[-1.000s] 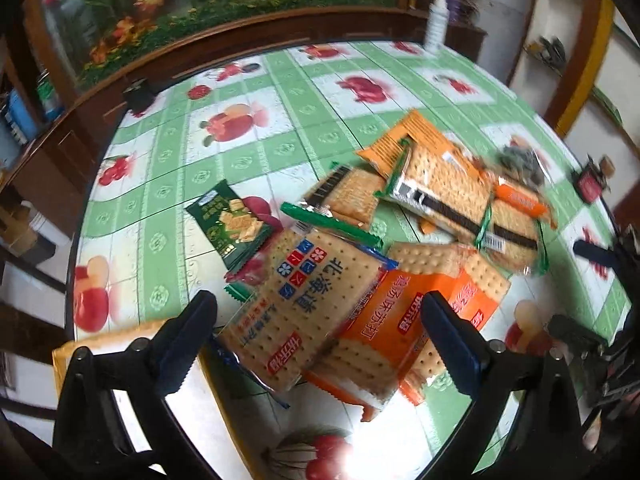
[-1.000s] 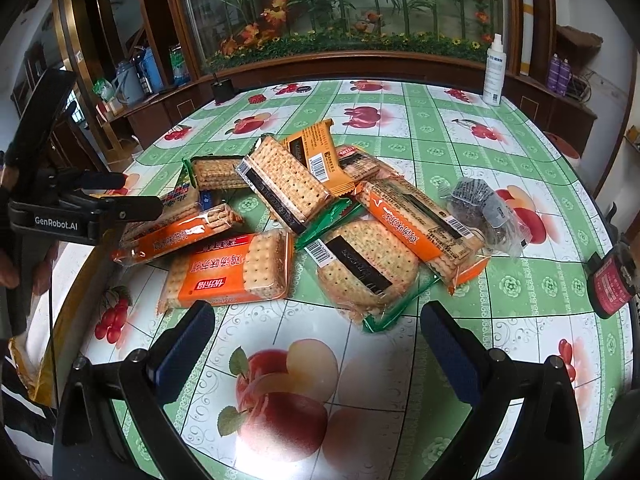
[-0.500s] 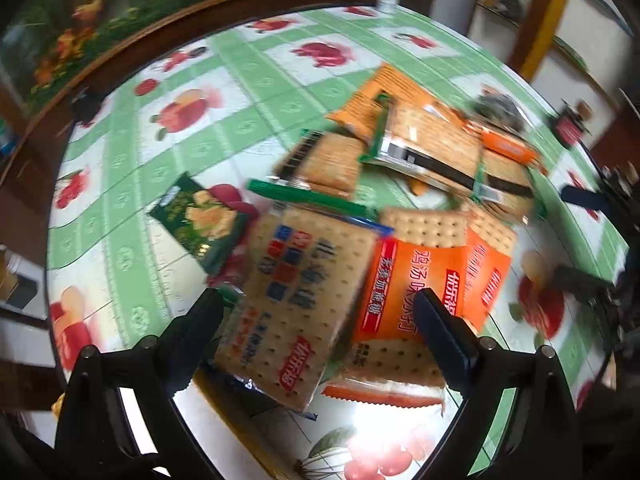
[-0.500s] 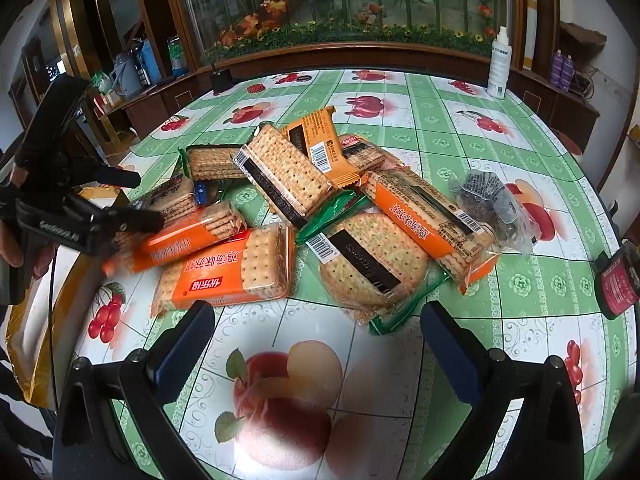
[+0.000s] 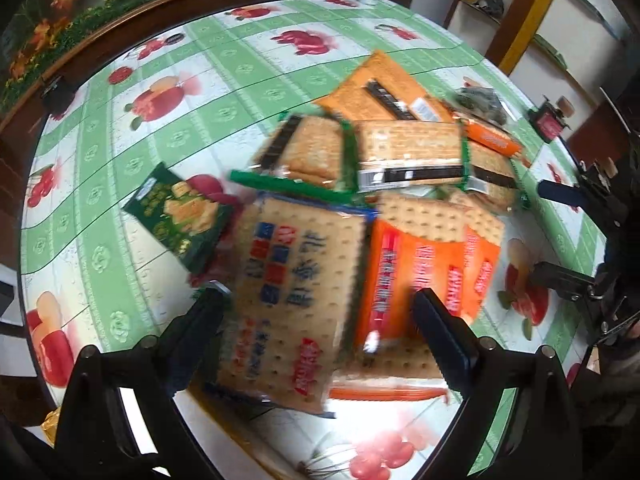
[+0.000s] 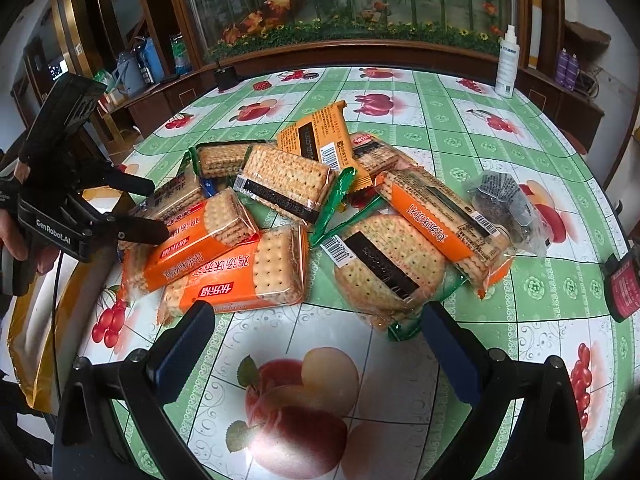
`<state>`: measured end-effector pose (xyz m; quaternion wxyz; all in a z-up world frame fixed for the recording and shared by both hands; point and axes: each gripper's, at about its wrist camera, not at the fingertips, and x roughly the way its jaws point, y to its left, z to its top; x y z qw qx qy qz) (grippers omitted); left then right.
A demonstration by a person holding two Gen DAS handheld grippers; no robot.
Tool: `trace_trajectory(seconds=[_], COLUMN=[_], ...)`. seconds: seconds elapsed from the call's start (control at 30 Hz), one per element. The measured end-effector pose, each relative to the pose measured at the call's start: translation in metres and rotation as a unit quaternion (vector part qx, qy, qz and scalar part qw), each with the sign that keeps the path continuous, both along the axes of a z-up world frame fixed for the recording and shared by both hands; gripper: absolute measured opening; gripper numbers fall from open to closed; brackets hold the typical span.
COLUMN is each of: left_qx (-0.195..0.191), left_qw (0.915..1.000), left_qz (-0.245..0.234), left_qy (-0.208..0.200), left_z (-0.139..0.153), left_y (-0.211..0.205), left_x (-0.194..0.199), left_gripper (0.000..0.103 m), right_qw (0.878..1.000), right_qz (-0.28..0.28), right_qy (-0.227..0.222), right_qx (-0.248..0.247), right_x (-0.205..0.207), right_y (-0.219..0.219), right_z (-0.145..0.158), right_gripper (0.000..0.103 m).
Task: Organize snacks
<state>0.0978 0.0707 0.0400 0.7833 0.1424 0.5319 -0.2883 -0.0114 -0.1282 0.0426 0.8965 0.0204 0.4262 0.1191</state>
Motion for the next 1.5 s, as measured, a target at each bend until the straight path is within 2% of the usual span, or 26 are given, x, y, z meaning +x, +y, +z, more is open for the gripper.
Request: trace_trajectory(seconds=[0.17,0.33,0.47,0.5,0.53,0.57,0.63,0.7,0.9,1.13,1.23,1.37,1.5], left_qx=[0.008,0.033,0.03,0.039,0.06,0.062,0.073,0.056,0.06,0.037,0.033,0.019,0.008], left_qw=[0.9996,0.9994,0.9995,0.9992,0.9981,0.9978,0.9973,0.9984,0.9978,0.996,0.9952,0.9945,0.9927], left_qz=[0.027,0.011,0.003,0.004,0.004,0.002,-0.005,-0.005,0.019,0.051,0.061,0.075,0.085], left_qy=[0.001,-0.005,0.009,0.008,0.015,0.022,0.011,0.007,-0.024,-0.064,-0.069,-0.071,-0.086], left_z=[-0.003,-0.002,-0.006,-0.007,-0.014,-0.019,-0.021,-0.017,-0.009,0.011,0.018,0.025,0.042], left_y=[0.005,0.0,-0.001,-0.002,-0.003,-0.004,-0.009,-0.008,-0.004,0.0,0.005,0.015,0.033], left_x=[0.008,0.005,0.008,0.01,0.012,0.013,0.008,0.005,-0.008,-0.034,-0.04,-0.045,-0.056], left_gripper=[0.096,0.095,0.083,0.07,0.065,0.062,0.062,0.057,0.056,0.056,0.056,0.056,0.056], right_qw=[1.0,1.0,1.0,1.0,1.0,1.0,1.0,1.0,1.0,1.0,0.999,0.998,0.998], right_qz=[-0.001,0.001,0.004,0.004,0.004,0.004,0.003,0.002,-0.001,0.023,0.043,0.055,0.064], right_qy=[0.003,0.004,0.006,0.006,0.006,0.005,0.007,0.005,-0.001,-0.006,0.0,0.016,0.02], right_qx=[0.003,0.004,0.005,0.006,0.006,0.005,0.004,0.004,0.016,0.013,0.011,0.041,0.021], right_x=[0.001,0.0,0.001,0.001,0.0,0.0,-0.001,-0.002,-0.002,0.0,0.005,0.015,0.023], right_y=[0.0,0.003,0.006,0.006,0.006,0.006,0.006,0.005,0.003,0.018,0.03,0.039,0.057], right_z=[-0.002,-0.003,-0.004,-0.004,-0.003,-0.003,-0.002,-0.001,0.003,0.008,0.011,0.014,0.016], right_gripper=[0.102,0.102,0.102,0.102,0.102,0.102,0.102,0.102,0.102,0.102,0.102,0.102,0.102])
